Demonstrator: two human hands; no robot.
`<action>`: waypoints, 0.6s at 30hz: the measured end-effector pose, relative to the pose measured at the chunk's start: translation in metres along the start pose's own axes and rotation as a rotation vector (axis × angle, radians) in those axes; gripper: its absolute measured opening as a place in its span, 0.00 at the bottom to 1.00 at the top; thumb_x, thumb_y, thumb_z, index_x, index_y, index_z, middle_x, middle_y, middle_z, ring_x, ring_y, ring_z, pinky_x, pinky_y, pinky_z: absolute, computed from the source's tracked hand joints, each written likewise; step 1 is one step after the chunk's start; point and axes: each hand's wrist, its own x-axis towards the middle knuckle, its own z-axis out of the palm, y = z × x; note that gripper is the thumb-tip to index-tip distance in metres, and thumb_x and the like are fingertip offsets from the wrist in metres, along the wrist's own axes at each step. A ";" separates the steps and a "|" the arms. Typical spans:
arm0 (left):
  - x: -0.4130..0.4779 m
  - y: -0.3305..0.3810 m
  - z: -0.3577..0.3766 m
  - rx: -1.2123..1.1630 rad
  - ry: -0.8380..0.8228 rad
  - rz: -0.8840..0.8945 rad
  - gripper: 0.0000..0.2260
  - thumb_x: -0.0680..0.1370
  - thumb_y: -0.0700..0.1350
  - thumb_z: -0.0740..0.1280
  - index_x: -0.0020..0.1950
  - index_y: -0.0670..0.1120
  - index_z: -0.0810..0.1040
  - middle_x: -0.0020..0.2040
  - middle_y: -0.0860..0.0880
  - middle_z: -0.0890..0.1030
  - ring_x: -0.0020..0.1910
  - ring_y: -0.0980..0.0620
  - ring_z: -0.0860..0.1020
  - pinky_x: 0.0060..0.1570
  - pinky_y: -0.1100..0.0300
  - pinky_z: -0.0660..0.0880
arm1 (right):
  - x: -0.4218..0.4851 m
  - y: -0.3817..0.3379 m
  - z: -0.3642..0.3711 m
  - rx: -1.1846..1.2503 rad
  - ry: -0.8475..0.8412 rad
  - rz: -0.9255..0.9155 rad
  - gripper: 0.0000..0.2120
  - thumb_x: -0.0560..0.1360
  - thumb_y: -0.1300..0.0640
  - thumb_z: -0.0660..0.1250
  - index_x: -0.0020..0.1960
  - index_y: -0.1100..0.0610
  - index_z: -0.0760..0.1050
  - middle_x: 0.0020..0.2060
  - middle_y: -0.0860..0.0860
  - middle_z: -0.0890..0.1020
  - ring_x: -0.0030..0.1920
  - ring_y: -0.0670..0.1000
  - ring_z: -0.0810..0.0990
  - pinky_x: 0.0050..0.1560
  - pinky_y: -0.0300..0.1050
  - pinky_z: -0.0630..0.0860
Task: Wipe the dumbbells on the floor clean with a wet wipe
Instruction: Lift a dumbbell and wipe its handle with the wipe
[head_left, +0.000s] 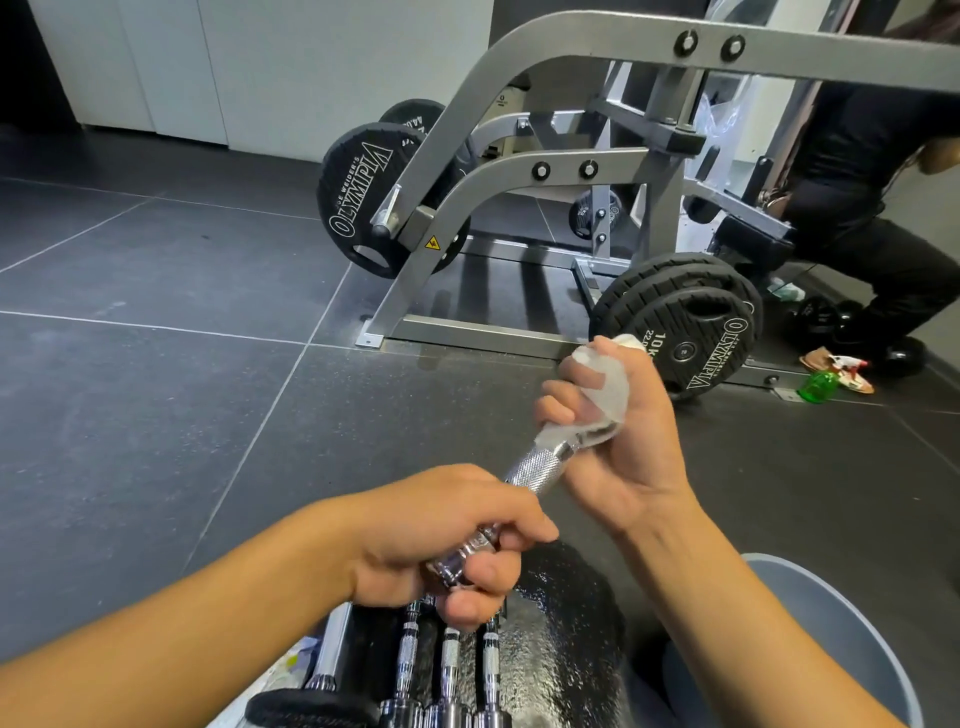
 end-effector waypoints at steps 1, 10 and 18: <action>-0.003 0.001 -0.002 -0.063 -0.107 -0.021 0.13 0.77 0.47 0.65 0.34 0.49 0.66 0.23 0.51 0.65 0.20 0.52 0.67 0.27 0.60 0.57 | -0.001 0.000 -0.002 0.068 -0.085 0.023 0.12 0.75 0.56 0.67 0.38 0.54 0.66 0.28 0.46 0.68 0.26 0.44 0.63 0.31 0.38 0.67; 0.013 -0.014 0.008 0.912 0.725 0.117 0.11 0.79 0.52 0.62 0.42 0.47 0.70 0.34 0.49 0.80 0.33 0.46 0.80 0.37 0.52 0.77 | 0.006 0.016 0.004 -0.180 0.419 -0.105 0.09 0.78 0.60 0.69 0.43 0.55 0.69 0.29 0.50 0.68 0.25 0.47 0.65 0.30 0.40 0.67; 0.016 -0.018 -0.004 0.505 0.619 0.190 0.13 0.76 0.44 0.65 0.31 0.46 0.72 0.24 0.46 0.75 0.21 0.45 0.73 0.26 0.57 0.69 | -0.001 0.033 0.000 -0.241 0.405 0.033 0.13 0.73 0.55 0.75 0.52 0.59 0.76 0.35 0.54 0.76 0.32 0.49 0.74 0.37 0.46 0.76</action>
